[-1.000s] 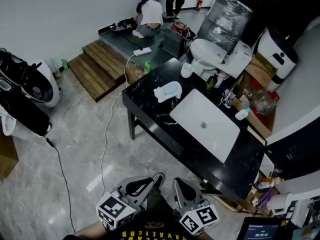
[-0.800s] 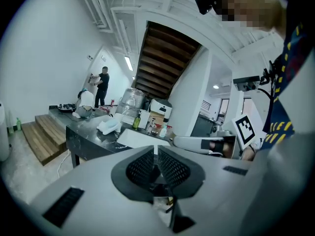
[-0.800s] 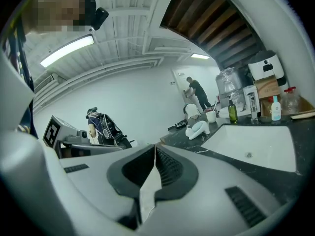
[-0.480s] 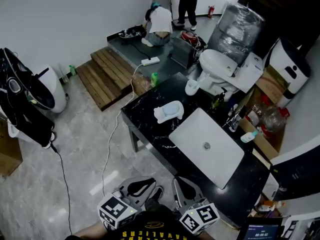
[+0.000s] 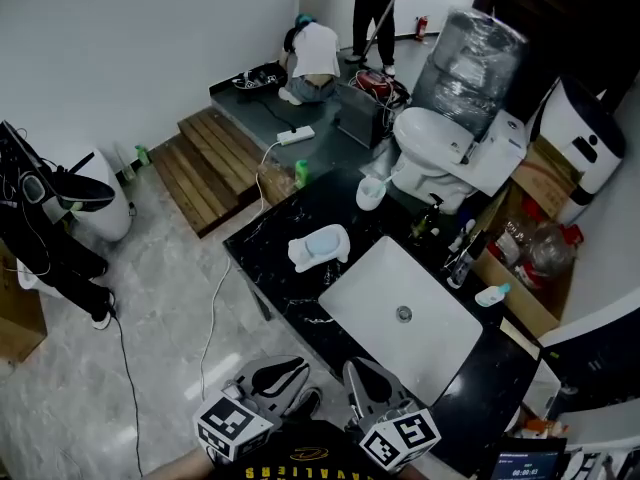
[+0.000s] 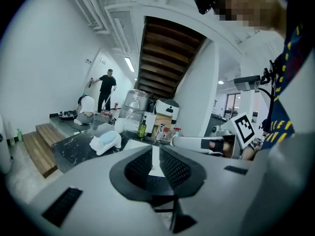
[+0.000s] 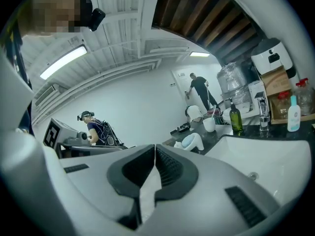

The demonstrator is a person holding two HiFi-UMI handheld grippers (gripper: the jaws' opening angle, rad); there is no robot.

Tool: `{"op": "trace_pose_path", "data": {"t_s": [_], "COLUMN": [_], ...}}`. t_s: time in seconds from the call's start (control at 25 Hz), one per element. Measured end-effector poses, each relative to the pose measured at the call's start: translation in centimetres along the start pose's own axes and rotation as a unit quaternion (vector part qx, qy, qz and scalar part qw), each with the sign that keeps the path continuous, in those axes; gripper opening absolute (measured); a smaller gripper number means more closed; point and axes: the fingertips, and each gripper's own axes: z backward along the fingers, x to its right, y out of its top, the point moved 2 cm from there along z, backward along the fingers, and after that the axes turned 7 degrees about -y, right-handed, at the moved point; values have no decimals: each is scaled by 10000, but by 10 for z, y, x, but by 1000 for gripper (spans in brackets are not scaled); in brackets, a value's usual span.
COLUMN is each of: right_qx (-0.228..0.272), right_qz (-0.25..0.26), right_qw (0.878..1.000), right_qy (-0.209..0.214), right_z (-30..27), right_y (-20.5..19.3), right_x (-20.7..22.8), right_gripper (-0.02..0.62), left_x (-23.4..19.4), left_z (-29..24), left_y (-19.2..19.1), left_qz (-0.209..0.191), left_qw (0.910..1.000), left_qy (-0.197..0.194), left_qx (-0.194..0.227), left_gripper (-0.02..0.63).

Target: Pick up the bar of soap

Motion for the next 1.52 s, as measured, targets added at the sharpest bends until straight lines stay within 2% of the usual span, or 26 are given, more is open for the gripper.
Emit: {"op": "trace_pose_path", "data": {"t_s": [0.36,0.6,0.88,1.28,1.4,1.52], "right_qx": [6,59,186,181,185,170], "right_qz": [-92,-180,-380,-555,-619,-684], "right_qw": [9999,9987,9952,9901,9883,9867], "right_qy": [-116,-466,-888,-1273,-1380,-1465], "right_z": [-16,-30,-60,-108,-118,-128], "right_y": [9,18,33,44,46,46], "right_x": [20,40,59,78,84,90], "right_gripper": [20,20,20,20,20,20], "left_x": [-34,-72,-133,-187,-200,-215], "left_z": [-17,-39,-75,-126,-138,-152], "left_y": [9,21,35,42,36,27], "left_qz": [-43,-294,-389,-723,-920,-1333], "left_qw": [9998,9991,9977,9889,9823,9703], "left_qy": [181,104,-106,-497,-582,-588], "left_qx": [-109,-276,-550,-1201,-1526,-1930], "left_gripper": [55,57,71,275,291,291]}}
